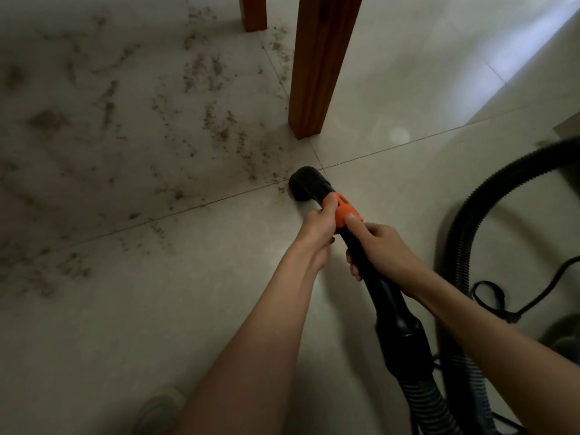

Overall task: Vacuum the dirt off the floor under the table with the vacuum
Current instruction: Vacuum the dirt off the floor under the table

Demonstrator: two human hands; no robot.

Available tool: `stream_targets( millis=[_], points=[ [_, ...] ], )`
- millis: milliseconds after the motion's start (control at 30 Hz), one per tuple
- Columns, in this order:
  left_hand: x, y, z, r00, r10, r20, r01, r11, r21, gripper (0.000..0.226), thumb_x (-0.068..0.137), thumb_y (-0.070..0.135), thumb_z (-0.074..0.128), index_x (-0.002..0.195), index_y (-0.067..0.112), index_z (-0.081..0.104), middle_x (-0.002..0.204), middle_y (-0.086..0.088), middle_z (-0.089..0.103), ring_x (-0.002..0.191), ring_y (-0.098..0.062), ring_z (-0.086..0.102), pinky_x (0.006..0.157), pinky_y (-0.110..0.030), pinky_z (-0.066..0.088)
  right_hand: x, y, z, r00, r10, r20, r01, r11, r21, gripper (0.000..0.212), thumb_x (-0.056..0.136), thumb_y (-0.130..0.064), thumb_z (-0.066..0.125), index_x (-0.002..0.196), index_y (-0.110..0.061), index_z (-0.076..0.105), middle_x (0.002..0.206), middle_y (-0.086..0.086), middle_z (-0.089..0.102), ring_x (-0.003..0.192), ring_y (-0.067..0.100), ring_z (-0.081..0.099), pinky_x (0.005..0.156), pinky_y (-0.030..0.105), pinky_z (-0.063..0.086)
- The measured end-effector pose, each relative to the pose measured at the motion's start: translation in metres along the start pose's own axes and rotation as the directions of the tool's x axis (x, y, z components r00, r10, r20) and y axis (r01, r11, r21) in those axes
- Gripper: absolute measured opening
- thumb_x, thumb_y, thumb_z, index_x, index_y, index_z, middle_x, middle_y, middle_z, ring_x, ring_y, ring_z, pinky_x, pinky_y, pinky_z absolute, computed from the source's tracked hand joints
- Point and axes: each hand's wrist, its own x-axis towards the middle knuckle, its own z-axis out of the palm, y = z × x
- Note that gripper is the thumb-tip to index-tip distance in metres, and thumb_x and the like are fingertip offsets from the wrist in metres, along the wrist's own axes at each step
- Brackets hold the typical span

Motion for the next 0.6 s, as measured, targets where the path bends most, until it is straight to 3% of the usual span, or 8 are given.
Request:
stream_targets(
  millis=[133,200,367,467,600],
  points=[
    [0.001,0.0,0.0,1.0,-0.004,-0.026,0.004,1.0,-0.019,0.032,0.097,0.038,0.044,0.077,0.015,0.051,0.073,-0.001,0.053,0.068,-0.013,0.048,0.066,-0.026,0.036,-0.013,0.008,0.006,0.996,0.064,-0.057,-0.068,0.996,-0.056,0.036,0.092,-0.042,0.055,0.09,-0.007,0.054,0.06,0.012,0.06,0.045,0.025,0.06,0.051,0.035,0.054],
    [-0.001,-0.004,0.001,1.0,-0.002,-0.013,0.002,1.0,-0.023,0.032,0.098,0.037,0.042,0.076,0.015,0.05,0.075,-0.002,0.054,0.072,-0.015,0.05,0.068,-0.026,0.038,-0.023,0.016,0.008,0.991,0.085,-0.102,-0.092,0.993,-0.071,0.035,0.09,-0.044,0.057,0.088,-0.01,0.053,0.061,0.013,0.061,0.045,0.027,0.061,0.048,0.033,0.054],
    [-0.013,-0.019,0.003,0.999,0.038,0.003,-0.038,0.999,0.02,0.03,0.099,0.036,0.039,0.081,0.017,0.053,0.074,0.002,0.053,0.066,-0.008,0.05,0.054,-0.019,0.037,-0.04,0.042,0.013,0.983,0.011,-0.183,-0.022,0.998,-0.059,0.033,0.093,-0.04,0.055,0.083,-0.008,0.052,0.054,0.009,0.055,0.037,0.02,0.052,0.038,0.025,0.042],
    [-0.016,-0.035,-0.004,0.999,0.028,-0.039,-0.03,0.999,-0.042,0.029,0.099,0.036,0.038,0.08,0.019,0.054,0.077,-0.001,0.056,0.071,-0.013,0.055,0.065,-0.024,0.046,-0.045,0.054,0.02,0.986,-0.028,-0.161,0.012,0.995,-0.095,0.031,0.092,-0.038,0.056,0.085,-0.008,0.055,0.055,0.01,0.056,0.038,0.018,0.051,0.038,0.026,0.043],
    [-0.017,-0.049,-0.019,0.992,-0.043,-0.122,0.023,0.986,-0.165,0.044,0.098,0.048,0.034,0.1,0.01,0.055,0.082,-0.006,0.058,0.078,-0.018,0.058,0.078,-0.034,0.05,-0.047,0.063,0.037,0.994,-0.058,-0.093,0.043,0.987,-0.155,0.029,0.089,-0.041,0.058,0.087,-0.012,0.056,0.062,0.011,0.058,0.043,0.017,0.053,0.041,0.026,0.045]
  ],
)
